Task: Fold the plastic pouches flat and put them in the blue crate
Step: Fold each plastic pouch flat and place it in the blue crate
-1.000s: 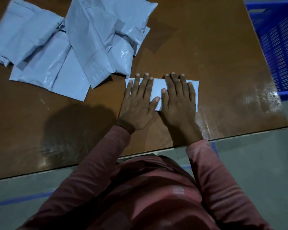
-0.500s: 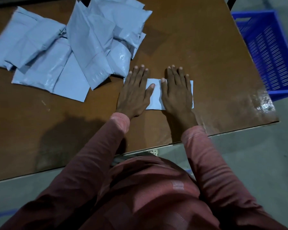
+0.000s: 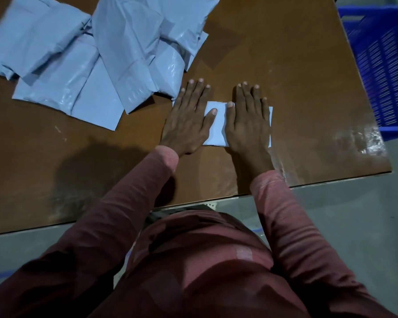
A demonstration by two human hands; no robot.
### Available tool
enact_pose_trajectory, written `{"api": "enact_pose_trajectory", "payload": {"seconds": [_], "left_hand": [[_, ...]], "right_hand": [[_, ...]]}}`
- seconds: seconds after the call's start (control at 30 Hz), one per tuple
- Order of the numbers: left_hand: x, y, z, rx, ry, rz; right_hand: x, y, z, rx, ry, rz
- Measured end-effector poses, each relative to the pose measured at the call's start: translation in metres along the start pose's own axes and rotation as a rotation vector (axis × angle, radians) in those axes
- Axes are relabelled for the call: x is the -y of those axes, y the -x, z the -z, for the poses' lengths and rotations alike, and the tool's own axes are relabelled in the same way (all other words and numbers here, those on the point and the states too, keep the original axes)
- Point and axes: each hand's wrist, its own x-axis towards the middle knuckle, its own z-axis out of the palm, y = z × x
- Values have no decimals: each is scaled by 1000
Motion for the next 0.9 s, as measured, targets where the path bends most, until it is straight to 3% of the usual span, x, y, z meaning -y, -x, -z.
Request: {"api": "enact_pose_trajectory", "payload": {"seconds": [0.23, 0.57, 0.9], "left_hand": [[-16, 9, 1, -92, 99, 54], [-19, 10, -12, -72, -55, 54], [-31, 4, -2, -46, 21, 75]], "right_hand": [[8, -6, 3, -14, -2, 22], [8, -3, -6, -2, 46, 43], [-2, -11, 11, 81, 30, 62]]}}
